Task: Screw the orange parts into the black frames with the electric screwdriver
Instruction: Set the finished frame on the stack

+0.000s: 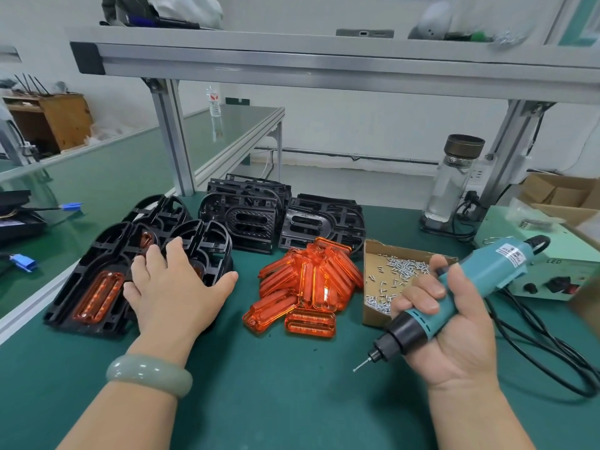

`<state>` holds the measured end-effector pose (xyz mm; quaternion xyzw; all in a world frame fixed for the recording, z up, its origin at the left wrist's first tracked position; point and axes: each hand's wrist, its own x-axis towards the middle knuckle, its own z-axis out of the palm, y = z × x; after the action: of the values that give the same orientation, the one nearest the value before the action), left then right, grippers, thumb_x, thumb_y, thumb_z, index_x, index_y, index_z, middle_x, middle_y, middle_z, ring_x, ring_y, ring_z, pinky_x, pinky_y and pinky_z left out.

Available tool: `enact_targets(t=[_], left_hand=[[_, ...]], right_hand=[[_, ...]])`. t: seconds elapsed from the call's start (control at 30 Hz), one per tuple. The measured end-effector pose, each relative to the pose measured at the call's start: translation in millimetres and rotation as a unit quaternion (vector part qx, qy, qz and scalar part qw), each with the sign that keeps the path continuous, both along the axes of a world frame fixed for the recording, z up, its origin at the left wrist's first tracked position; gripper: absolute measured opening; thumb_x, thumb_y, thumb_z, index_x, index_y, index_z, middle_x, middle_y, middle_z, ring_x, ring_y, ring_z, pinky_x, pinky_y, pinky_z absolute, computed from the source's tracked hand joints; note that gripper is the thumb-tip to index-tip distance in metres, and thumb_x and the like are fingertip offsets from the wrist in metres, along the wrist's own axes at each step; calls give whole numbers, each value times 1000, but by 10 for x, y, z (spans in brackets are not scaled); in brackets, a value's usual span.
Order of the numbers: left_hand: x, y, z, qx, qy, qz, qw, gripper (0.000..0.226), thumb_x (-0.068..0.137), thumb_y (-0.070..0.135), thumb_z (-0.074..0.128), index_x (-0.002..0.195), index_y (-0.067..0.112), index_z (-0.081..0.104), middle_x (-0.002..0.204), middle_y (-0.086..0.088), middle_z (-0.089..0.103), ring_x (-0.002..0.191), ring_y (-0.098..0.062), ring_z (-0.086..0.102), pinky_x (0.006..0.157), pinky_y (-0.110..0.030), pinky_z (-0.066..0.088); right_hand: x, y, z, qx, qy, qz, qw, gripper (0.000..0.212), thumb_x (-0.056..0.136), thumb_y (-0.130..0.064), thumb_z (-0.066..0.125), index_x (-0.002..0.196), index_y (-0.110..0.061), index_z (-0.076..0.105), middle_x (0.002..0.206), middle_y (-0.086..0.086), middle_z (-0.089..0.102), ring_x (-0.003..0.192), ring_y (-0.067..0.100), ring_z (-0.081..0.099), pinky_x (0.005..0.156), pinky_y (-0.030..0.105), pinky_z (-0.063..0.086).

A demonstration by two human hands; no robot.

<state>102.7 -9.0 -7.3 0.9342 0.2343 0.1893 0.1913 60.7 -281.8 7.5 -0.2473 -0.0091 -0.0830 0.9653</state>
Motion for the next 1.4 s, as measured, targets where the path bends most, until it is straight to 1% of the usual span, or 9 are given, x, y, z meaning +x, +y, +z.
enact_targets(t=[0.17, 0.37, 0.57, 0.67, 0.8, 0.97, 1.03, 1.17, 1.4], left_hand=[[19, -213, 122, 36, -95, -72, 992, 75, 77, 43, 67, 140, 15, 38, 149, -11, 33, 141, -33, 16, 112, -49, 14], [391, -644, 337, 75, -142, -240, 957, 52, 82, 36, 61, 130, 16, 53, 136, -5, 51, 136, -24, 33, 117, -38, 9], [857, -971, 352, 65, -67, -311, 946, 51, 87, 30, 58, 135, 15, 47, 133, -2, 53, 136, -29, 25, 113, -33, 13], [1068, -1047, 340, 101, -38, -340, 934, 52, 87, 27, 57, 135, 12, 46, 132, -6, 54, 130, -27, 37, 112, -33, 20], [1299, -1081, 338, 108, 7, -342, 933, 56, 89, 20, 54, 141, 11, 35, 140, -9, 44, 133, -27, 31, 110, -40, 30], [1489, -1087, 341, 178, 93, -341, 918, 68, 90, 9, 48, 149, 18, 14, 154, -5, 19, 144, -31, 3, 114, -48, 18], [1525, -1087, 366, 197, 122, -339, 912, 71, 90, 8, 47, 150, 21, 11, 155, -5, 19, 144, -32, 5, 114, -48, 15], [1550, -1069, 446, 260, 79, -314, 910, 61, 88, 16, 54, 143, 21, 29, 136, -13, 40, 128, -35, 30, 107, -44, 25], [1463, -1100, 541, 249, -10, -291, 924, 34, 90, 13, 58, 123, 14, 57, 123, -12, 45, 117, -33, 40, 94, -42, 43]], right_hand=[[10, 40, -8, 4, 9, 9, 1000, 10, 84, -29, 53, 90, -23, 58, 57, -11, 40, 41, 3, 41, 48, 19, 45], [23, 91, -32, 4, 30, 20, 999, 11, 82, -27, 57, 90, -20, 60, 56, -8, 41, 40, 5, 41, 45, 20, 45], [62, 102, -65, -2, 48, 25, 999, 13, 80, -24, 59, 91, -18, 60, 55, -6, 43, 39, 6, 42, 45, 21, 44], [87, 99, -76, -6, 58, 23, 998, 16, 77, -24, 62, 91, -18, 62, 55, -5, 43, 39, 7, 42, 45, 22, 44], [136, 97, -92, -7, 77, 21, 997, 18, 77, -24, 63, 93, -18, 61, 55, -5, 43, 39, 7, 42, 45, 23, 43], [171, 91, -110, -10, 80, 27, 996, 20, 75, -23, 64, 94, -19, 60, 55, -5, 45, 39, 8, 43, 46, 22, 43], [174, 92, -116, -9, 80, 28, 996, 23, 73, -22, 65, 95, -18, 60, 56, -4, 45, 39, 8, 43, 46, 22, 43], [177, 93, -118, -5, 80, 33, 996, 28, 71, -22, 67, 97, -17, 60, 56, -3, 45, 39, 8, 43, 45, 22, 42], [180, 89, -126, -7, 89, 30, 996, 28, 70, -22, 68, 97, -18, 61, 56, -4, 45, 39, 9, 43, 46, 23, 44]])
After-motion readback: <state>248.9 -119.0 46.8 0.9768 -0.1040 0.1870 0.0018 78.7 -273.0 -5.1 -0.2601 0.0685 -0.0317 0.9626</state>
